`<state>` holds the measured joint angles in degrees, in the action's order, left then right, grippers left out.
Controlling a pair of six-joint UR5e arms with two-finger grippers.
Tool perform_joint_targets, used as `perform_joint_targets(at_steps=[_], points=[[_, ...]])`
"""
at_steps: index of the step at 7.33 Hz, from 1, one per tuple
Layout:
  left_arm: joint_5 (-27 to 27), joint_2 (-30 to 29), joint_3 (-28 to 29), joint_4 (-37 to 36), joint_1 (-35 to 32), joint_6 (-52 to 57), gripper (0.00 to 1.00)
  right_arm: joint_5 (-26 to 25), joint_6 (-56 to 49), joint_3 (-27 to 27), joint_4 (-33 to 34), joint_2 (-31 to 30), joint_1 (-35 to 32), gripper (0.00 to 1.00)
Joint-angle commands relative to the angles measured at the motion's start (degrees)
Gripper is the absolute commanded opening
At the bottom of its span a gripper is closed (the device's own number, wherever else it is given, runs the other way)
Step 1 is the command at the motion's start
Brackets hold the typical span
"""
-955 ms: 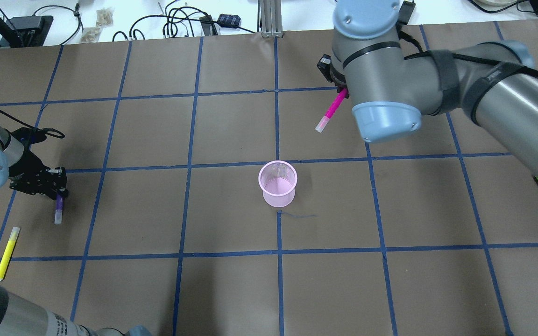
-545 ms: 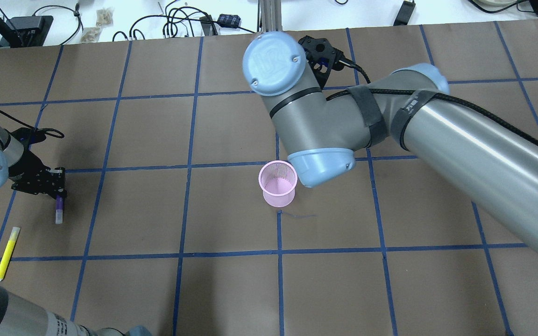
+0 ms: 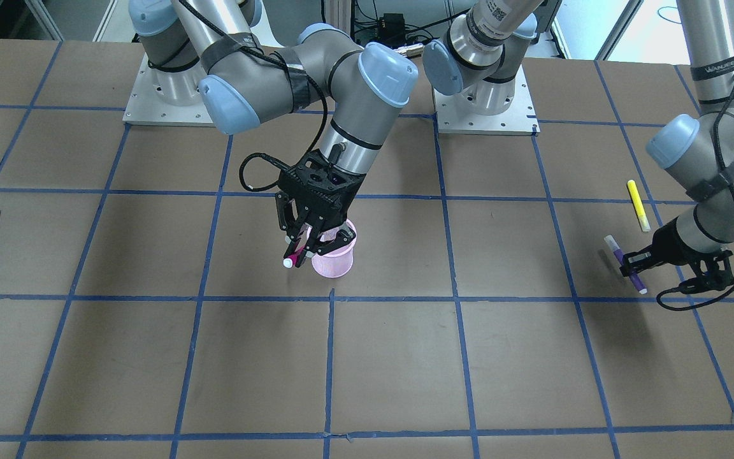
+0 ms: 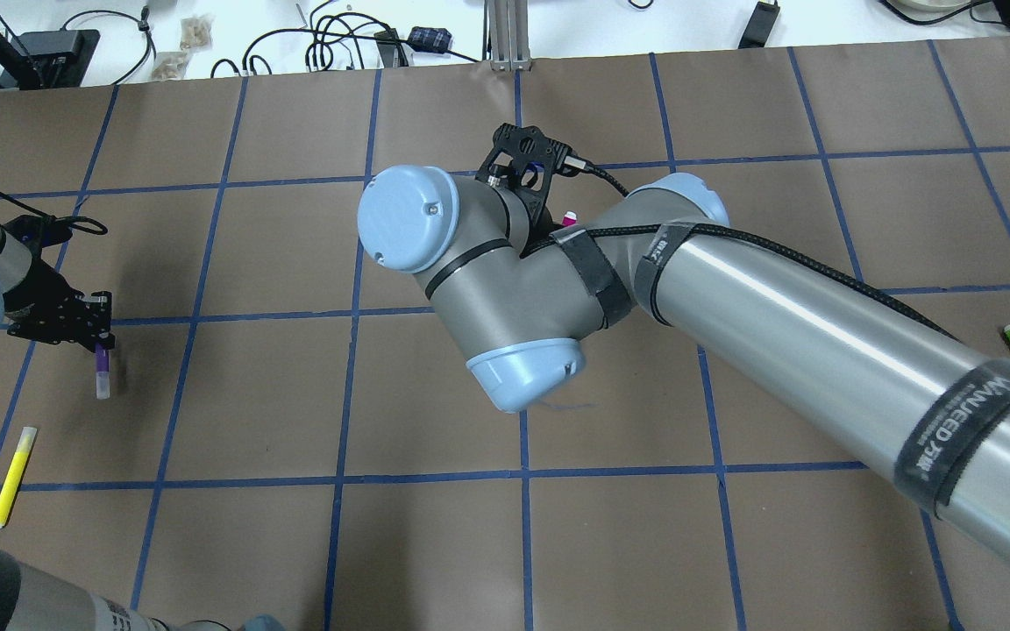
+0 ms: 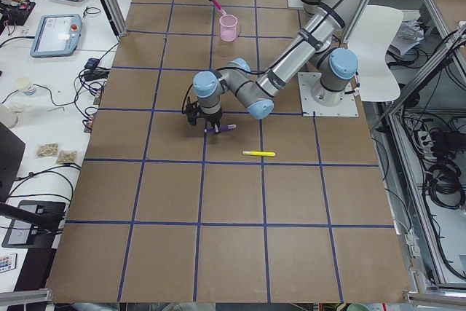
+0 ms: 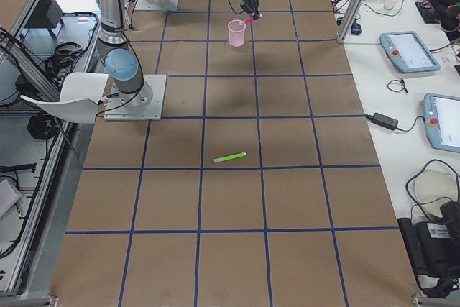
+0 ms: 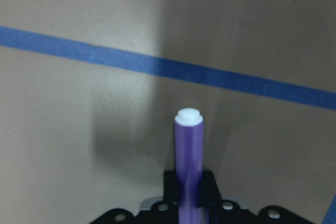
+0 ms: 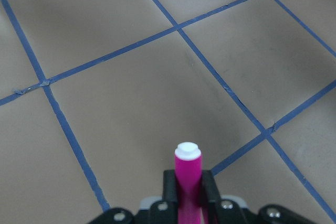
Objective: Insert purple and pink pens into pink cup
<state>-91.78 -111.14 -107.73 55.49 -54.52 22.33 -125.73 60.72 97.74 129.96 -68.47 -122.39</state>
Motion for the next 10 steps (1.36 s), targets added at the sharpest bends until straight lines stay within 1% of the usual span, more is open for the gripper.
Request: perform_joint_targets(at_steps=[1,2,4,5,6,7,8,9,10], points=[[0.1,1.6,0.8,0.8,-0.4,-0.1,0.00,-0.4,2.5,-0.1,0.8,1.8,-1.5,0.00],[0.2,1.5,0.7,0.8,-0.4,-0.1,0.00,-0.4,3.0,0.0,0.8,2.1,-2.1,0.00],[0.2,1.5,0.8,0.8,-0.3,0.0,0.00,-4.0,6.6,0.0,0.9,3.8,-3.7,0.00],[0.2,1.6,0.8,0.8,-0.3,0.1,0.00,-4.3,6.8,0.0,0.9,3.7,-5.0,0.00],[0.3,1.5,0.8,0.8,-0.3,0.1,0.00,-6.8,7.0,0.2,0.8,3.9,-6.4,0.00],[0.2,1.5,0.8,0.8,-0.1,0.4,0.00,-7.1,7.0,0.2,0.8,3.8,-7.4,0.00],[0.3,1.5,0.8,0.7,-0.1,0.4,0.00,-7.2,7.0,0.3,0.6,3.6,-7.4,0.07],[0.2,1.8,0.9,0.7,-0.3,0.3,0.00,-6.8,6.6,0.2,0.3,3.5,-7.5,0.56],[0.1,2.8,0.9,0.7,-0.7,-0.2,0.00,-6.1,6.3,0.1,0.6,3.4,-7.5,0.96]])
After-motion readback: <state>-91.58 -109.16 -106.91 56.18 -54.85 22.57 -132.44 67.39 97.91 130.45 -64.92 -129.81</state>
